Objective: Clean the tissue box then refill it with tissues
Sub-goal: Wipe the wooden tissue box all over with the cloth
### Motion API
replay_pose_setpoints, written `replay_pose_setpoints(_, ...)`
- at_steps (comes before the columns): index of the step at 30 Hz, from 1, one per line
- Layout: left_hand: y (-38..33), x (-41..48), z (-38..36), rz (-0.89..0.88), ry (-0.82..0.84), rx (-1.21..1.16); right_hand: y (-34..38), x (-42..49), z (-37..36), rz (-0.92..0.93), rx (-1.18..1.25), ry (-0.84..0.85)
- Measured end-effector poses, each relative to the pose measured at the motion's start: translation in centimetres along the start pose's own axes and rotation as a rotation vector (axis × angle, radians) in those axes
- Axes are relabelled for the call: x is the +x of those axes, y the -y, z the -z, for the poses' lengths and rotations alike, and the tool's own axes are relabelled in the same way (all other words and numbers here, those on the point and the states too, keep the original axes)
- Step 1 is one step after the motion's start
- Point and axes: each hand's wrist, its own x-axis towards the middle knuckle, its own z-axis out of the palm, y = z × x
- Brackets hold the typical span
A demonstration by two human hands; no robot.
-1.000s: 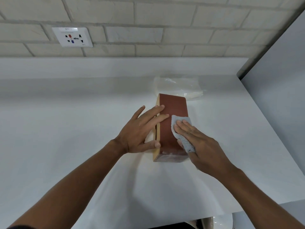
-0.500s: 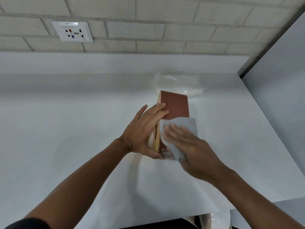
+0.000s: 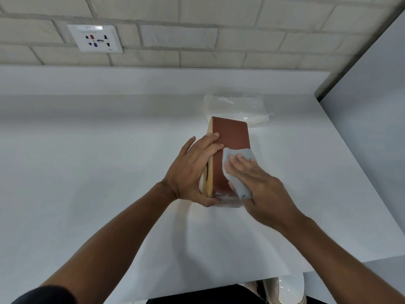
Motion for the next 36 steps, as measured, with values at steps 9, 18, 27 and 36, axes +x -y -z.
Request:
replay_pose_setpoints(9, -0.1, 0.0, 0.0, -0.008, -0.018, 0.011, -0.1, -1.4, 0.4, 0.077, -0.03, 0.012)
replay_pose_setpoints(18, -0.1, -0.1, 0.1, -0.004, -0.025, 0.029, -2.0, -4.0, 1.2, 0.121, -0.053, 0.048)
replay_pose_setpoints(27, 0.4, 0.0, -0.1, -0.042, -0.044, 0.086, 1.1, -3.3, -1.4, 0.22, -0.095, -0.003)
replay_pose_setpoints(36, 0.0, 0.0, -0.2, -0.02, -0.046, 0.049, 1.7, -3.7, -2.2, 0.16, -0.096, -0.085)
